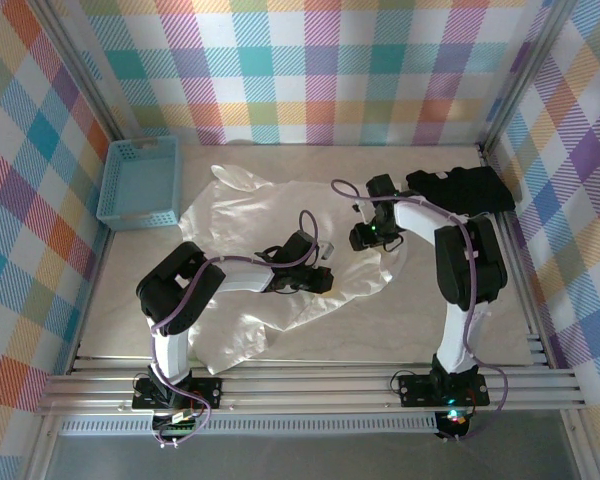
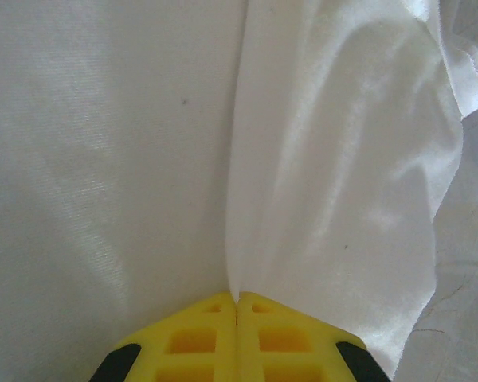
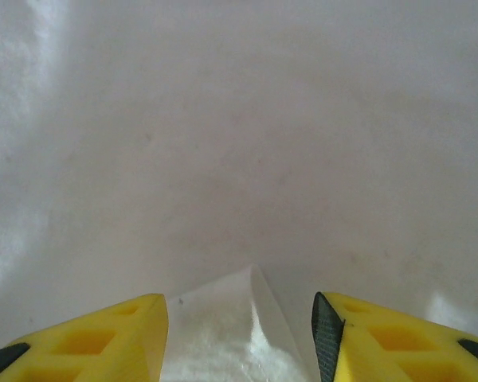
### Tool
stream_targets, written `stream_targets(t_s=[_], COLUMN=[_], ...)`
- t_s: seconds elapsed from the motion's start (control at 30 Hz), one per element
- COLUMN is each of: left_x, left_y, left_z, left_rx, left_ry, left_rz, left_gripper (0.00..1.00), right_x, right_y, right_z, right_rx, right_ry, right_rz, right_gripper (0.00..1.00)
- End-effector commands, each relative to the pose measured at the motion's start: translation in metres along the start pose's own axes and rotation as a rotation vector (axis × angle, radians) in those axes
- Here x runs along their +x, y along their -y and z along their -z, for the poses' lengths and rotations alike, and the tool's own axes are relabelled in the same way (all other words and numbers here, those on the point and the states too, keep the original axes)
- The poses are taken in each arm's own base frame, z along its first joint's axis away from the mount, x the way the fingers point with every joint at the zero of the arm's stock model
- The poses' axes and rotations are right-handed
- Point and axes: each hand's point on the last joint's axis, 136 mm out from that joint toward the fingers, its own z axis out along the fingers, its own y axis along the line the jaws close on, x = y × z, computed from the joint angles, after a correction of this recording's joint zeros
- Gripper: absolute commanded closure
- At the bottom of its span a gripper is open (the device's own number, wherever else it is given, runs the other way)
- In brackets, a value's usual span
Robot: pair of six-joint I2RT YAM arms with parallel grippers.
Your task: Fold the inside-out t-shirt
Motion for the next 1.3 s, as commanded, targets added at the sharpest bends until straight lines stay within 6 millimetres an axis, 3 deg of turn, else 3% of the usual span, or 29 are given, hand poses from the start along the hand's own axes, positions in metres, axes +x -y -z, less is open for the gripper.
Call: stream_targets(t_s=[0.0, 0.2, 0.37, 0.57, 0.73, 0.97, 1.13, 1.27], left_x=[0.015, 0.018, 0.017, 0.017, 0.015, -0.007, -0.030, -0.038], left_y=[-0.004, -0.006, -0.006, -0.005, -0.004, 0.011, 0.027, 0.026], left_z=[-0.002, -0.002, -0.004, -0.004, -0.004, 0.008, 0.043, 0.079], left_rx=[-0.019, -0.022, -0.020, -0.019, -0.018, 0.015, 0.027, -0.011], left_ry=[-0.055, -0.061, -0.063, -0.062, -0.058, 0.014, 0.132, 0.223], left_rz=[-0.007, -0.006, -0.006, -0.005, -0.005, -0.014, -0.034, -0.045], left_gripper=[1.00, 1.00, 1.00, 1.00, 1.00, 1.00, 0.73, 0.62], right_x=[-0.004, 0.002, 0.007, 0.006, 0.004, 0.017, 0.023, 0.011], right_y=[-0.005, -0.003, -0.001, -0.002, -0.003, 0.000, 0.004, -0.006], right_z=[-0.002, -0.006, -0.008, -0.001, 0.016, 0.058, 0.088, 0.102], right_rx=[-0.035, -0.030, -0.018, -0.018, -0.007, -0.012, -0.074, -0.218], right_ry=[-0.016, -0.045, -0.060, -0.047, -0.008, 0.077, 0.181, 0.274], right_rz=[0.001, -0.011, -0.014, -0.014, -0.025, -0.107, -0.206, -0.250], right_gripper=[0.51, 0.65, 0.70, 0.84, 1.00, 1.00, 1.00, 1.00])
